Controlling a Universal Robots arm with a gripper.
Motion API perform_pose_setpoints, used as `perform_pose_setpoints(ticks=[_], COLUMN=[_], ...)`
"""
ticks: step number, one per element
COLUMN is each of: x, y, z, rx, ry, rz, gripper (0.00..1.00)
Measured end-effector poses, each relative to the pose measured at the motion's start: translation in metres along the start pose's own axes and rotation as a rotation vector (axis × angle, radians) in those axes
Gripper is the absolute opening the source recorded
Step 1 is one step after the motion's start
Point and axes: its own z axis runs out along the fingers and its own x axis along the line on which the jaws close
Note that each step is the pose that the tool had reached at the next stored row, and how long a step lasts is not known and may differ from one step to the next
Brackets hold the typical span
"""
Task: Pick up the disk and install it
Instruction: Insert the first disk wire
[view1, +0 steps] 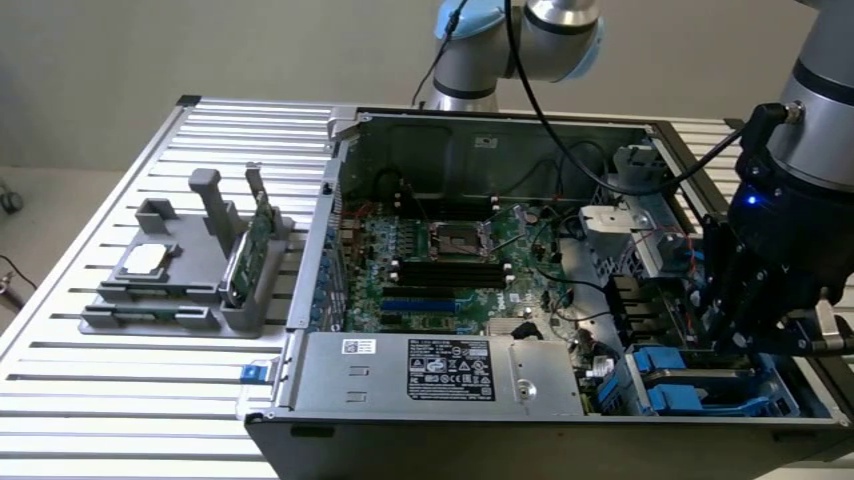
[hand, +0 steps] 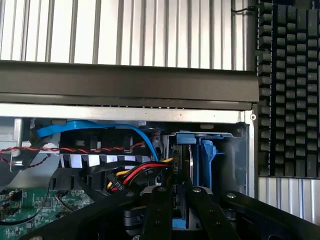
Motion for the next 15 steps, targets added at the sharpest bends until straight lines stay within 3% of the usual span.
perform_pose_setpoints(ticks=[6,11,15], x=[-0.0027,-0.0029,-0.0038], y=[-0.0004,-0.0009,-0.0014], z=[0.0024,0.0046,0.0056], rx=[-0.0006,-0.0011,-0.0014], ry=[0.0094,0.0229,0.029], rz=[-0.005,-0.008,-0.012], gripper=[0.18,0.18,0.18])
